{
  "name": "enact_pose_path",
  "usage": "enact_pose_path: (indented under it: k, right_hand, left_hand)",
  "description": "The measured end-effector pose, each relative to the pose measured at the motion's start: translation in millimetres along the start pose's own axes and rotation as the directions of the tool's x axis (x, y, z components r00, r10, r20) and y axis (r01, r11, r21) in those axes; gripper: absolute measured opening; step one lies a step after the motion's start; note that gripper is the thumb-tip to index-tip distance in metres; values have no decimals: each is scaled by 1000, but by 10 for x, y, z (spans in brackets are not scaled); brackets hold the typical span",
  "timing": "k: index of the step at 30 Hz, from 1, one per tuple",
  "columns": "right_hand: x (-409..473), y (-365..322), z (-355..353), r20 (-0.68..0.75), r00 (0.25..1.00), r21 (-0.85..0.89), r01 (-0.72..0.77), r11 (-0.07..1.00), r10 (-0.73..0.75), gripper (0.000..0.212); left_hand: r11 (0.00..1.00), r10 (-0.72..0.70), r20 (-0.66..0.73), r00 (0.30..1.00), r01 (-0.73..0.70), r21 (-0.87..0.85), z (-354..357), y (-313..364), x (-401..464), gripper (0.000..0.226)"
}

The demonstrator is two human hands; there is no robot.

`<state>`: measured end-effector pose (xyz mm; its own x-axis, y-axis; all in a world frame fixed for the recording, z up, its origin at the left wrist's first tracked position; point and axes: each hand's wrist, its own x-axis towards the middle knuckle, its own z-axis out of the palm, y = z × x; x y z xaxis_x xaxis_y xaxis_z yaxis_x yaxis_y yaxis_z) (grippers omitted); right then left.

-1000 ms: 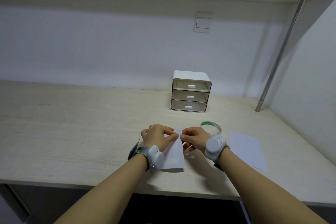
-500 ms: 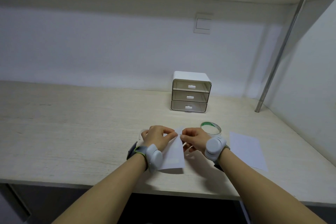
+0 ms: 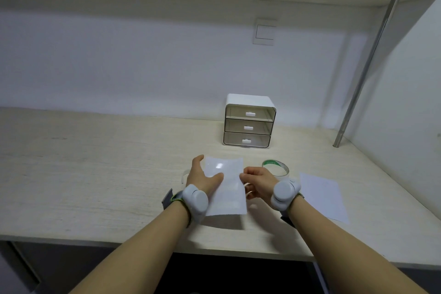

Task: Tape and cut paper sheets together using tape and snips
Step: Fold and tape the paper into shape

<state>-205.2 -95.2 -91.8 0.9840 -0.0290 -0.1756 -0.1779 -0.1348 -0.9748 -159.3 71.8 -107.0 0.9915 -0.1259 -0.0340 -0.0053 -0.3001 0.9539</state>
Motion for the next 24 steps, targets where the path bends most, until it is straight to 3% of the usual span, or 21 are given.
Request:
enact_pose_path:
  k: [11, 19, 22, 24]
  right_hand:
    - [52, 6, 8, -99, 995, -84, -5, 996, -4, 33]
    - [72, 21, 22, -80, 997, -117, 0, 993, -10, 30]
    - [45, 41, 27, -34, 999, -88, -13, 996, 10, 28]
    - [35, 57, 21, -24, 1000, -71, -8, 997, 6, 26]
  left_hand:
    - [997, 68, -43, 997, -69, -22, -39, -12, 5, 67]
    - [1000, -1, -93, 996, -1, -24, -7, -43, 21, 73]
    - [977, 109, -206, 973, -66, 204, 6, -19, -16, 78]
    - [866, 307, -231, 923, -170, 470, 11, 9, -61, 66]
